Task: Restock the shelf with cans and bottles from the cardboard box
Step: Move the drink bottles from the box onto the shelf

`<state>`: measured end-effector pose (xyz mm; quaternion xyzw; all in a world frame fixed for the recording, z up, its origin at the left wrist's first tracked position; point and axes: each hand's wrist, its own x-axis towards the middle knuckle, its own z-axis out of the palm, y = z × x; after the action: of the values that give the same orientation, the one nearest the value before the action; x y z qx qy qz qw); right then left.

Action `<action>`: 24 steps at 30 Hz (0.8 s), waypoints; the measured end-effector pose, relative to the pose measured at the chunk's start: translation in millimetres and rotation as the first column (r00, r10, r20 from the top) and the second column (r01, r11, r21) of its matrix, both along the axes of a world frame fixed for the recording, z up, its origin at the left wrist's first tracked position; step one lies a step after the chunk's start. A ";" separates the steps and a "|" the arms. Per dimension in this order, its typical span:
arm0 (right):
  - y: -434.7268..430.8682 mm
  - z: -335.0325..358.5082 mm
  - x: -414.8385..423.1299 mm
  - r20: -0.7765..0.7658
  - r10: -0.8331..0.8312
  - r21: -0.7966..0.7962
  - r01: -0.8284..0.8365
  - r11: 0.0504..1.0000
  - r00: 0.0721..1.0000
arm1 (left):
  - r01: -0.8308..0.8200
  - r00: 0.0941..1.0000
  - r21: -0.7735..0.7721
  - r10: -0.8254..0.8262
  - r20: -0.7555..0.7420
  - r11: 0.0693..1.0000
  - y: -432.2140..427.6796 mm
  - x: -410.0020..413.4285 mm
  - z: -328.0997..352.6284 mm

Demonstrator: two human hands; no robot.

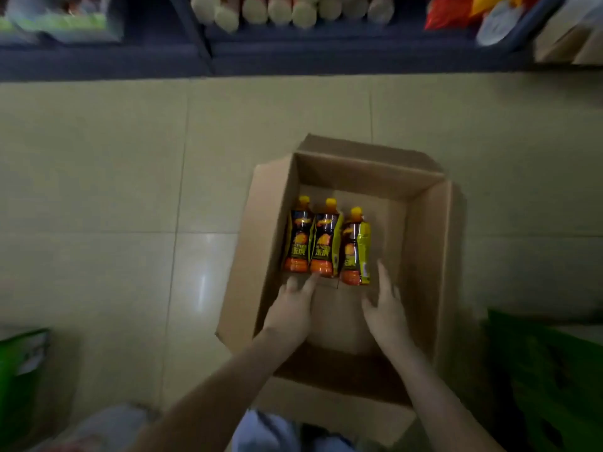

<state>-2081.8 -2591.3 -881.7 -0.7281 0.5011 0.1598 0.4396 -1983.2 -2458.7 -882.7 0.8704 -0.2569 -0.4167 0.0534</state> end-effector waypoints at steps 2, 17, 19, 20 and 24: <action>-6.5 -55.7 14.5 0.027 0.036 -0.066 -0.034 0.997 0.999 | -0.011 1.000 -0.018 0.011 0.003 1.000 -24.2 9.1 -48.6; -31.3 -176.8 6.6 0.066 0.149 -0.160 -0.137 0.978 0.987 | -0.072 0.937 0.132 0.021 0.349 0.989 -103.6 -3.8 -187.3; -23.3 -174.2 -15.2 0.066 0.085 -0.145 -0.075 0.987 0.994 | -0.088 0.936 0.075 0.057 0.347 0.993 -101.0 -3.6 -182.1; -17.7 -173.8 -27.1 0.060 0.039 -0.133 -0.031 0.991 0.997 | -0.086 0.939 0.036 0.069 0.338 0.996 -95.9 -5.2 -178.6; 6.8 -179.6 -68.4 -0.022 -0.083 -0.052 0.081 0.995 0.996 | 0.013 0.947 -0.049 0.004 0.323 0.999 -53.1 -30.5 -169.8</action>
<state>-2150.2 -2584.5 -1061.2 -0.7158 0.5397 0.1377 0.4211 -2013.8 -2511.7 -1052.4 0.9245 -0.2747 -0.2623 0.0316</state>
